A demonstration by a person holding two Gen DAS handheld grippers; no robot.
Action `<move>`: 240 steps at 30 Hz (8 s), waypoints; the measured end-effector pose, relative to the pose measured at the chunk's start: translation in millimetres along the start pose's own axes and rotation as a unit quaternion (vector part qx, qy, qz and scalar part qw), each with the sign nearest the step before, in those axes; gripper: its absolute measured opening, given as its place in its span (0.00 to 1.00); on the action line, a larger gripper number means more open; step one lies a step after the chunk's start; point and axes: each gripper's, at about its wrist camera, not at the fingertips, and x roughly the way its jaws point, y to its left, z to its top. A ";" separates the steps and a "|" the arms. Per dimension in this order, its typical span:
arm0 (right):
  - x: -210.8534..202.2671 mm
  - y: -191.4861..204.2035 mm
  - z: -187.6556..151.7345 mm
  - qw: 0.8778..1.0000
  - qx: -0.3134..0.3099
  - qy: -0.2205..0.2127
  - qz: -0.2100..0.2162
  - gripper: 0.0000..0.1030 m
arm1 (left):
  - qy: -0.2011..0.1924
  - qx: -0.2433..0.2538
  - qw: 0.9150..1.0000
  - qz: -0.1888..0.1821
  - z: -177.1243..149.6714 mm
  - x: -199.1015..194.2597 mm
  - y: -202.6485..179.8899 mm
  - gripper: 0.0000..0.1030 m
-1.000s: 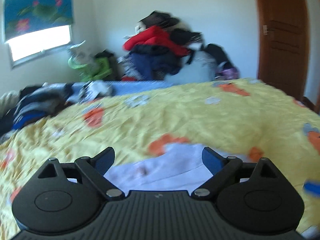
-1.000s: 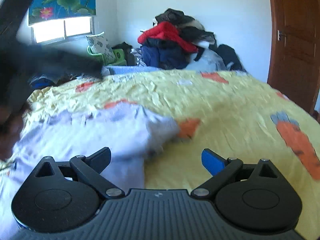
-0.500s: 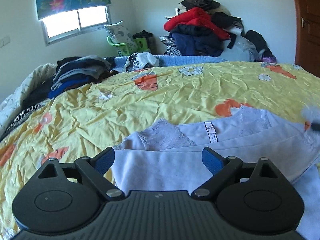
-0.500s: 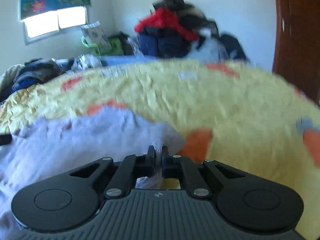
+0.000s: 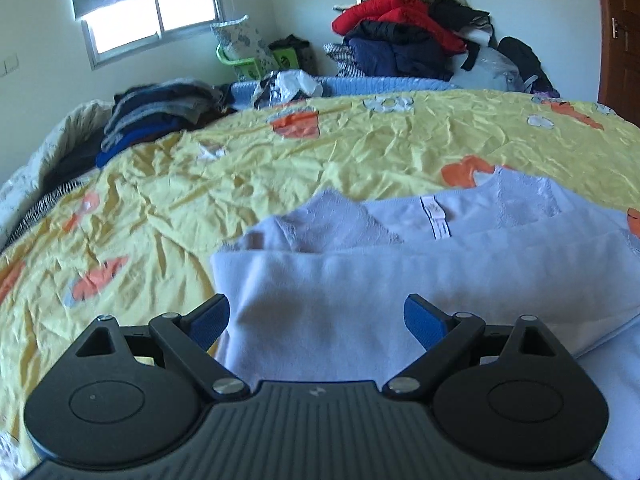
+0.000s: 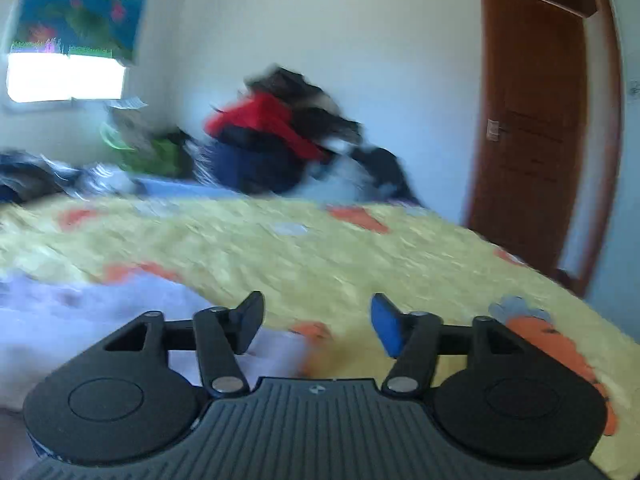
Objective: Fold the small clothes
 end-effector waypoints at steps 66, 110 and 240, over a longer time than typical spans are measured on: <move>-100.4 64.4 -73.5 0.970 -0.008 0.179 0.167 1.00 | 0.050 -0.064 0.996 -0.026 -105.1 -87.3 45.1 0.92; -102.2 75.2 -78.4 0.972 -0.047 0.178 0.144 1.00 | 0.008 -0.065 0.997 -0.030 -131.6 -97.2 45.1 1.00; -189.2 -108.7 -139.5 0.823 0.255 0.324 0.391 0.10 | 0.121 -0.057 0.947 -0.293 -197.1 -195.9 110.8 0.43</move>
